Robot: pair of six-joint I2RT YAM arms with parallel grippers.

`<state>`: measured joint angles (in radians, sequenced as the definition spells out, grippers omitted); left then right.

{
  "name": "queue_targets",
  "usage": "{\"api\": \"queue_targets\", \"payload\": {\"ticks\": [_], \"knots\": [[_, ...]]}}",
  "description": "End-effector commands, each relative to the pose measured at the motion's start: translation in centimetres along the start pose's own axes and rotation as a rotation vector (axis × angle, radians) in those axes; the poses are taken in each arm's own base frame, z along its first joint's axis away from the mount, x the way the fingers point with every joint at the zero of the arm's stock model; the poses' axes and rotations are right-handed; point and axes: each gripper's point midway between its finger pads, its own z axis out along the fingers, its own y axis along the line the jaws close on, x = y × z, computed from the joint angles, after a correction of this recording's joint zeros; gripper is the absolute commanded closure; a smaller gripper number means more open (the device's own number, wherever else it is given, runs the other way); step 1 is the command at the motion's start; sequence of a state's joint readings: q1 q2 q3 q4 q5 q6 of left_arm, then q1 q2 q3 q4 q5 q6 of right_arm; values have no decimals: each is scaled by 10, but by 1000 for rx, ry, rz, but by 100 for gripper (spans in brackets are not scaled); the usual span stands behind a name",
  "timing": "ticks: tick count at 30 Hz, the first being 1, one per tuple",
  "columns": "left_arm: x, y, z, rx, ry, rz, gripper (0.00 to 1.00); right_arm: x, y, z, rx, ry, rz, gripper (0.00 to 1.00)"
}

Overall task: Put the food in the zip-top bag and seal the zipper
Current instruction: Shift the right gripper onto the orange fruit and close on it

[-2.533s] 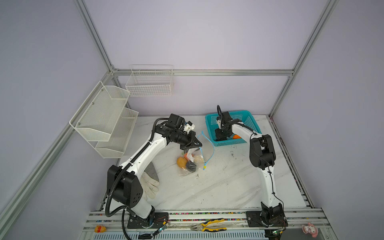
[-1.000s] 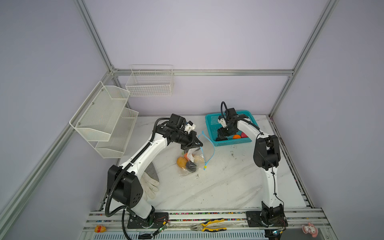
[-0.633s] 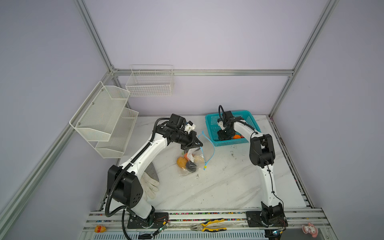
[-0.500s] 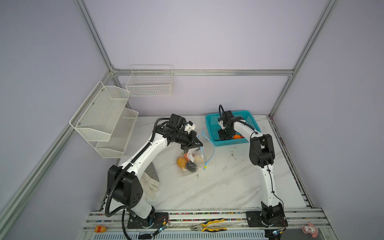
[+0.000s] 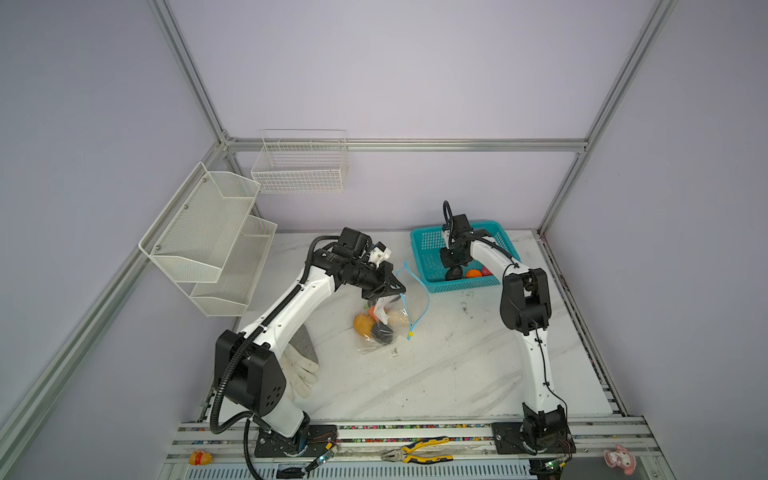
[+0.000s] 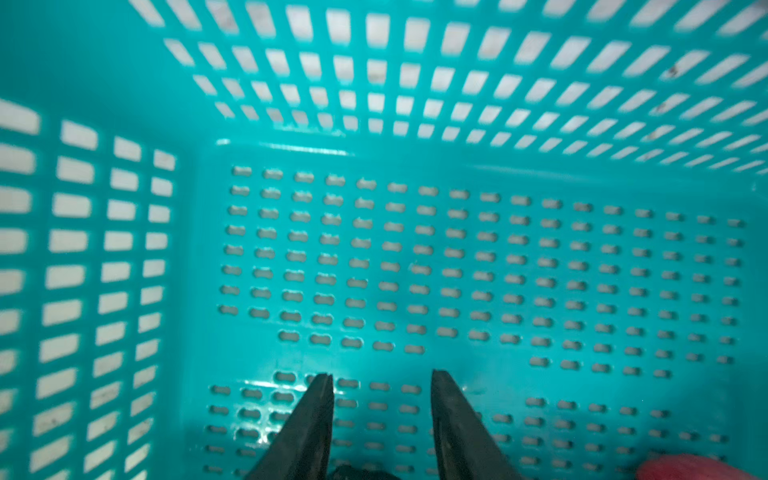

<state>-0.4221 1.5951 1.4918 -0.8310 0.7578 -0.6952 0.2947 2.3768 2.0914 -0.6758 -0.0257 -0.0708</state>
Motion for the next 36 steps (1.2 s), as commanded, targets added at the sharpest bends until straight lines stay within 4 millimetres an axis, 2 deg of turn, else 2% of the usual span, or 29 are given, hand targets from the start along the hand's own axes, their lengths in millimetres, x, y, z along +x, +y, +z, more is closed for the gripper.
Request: {"api": "queue_targets", "payload": {"ticks": [1,6,10,13,17,19,27,36], "knots": [[1,-9,-5,23,-12,24,100,-36,-2,-28,-25,-122,65,58],[0,-9,-4,24,-10,27,100,-47,-4,-33,-42,-166,110,59],[0,-11,-5,29,-10,30,100,-44,-4,-42,-37,-129,93,48],[0,-12,-6,31,-12,33,100,-35,-24,-59,45,-92,79,40],[1,-12,-5,34,-7,36,100,-24,-54,-83,128,-95,139,39],[1,-12,-5,37,-3,37,100,-13,-70,-85,169,-73,191,39],[2,-14,-5,47,2,49,100,35,-110,-62,225,71,233,41],[2,-14,-4,54,9,50,100,57,-100,-36,144,152,233,43]]}}
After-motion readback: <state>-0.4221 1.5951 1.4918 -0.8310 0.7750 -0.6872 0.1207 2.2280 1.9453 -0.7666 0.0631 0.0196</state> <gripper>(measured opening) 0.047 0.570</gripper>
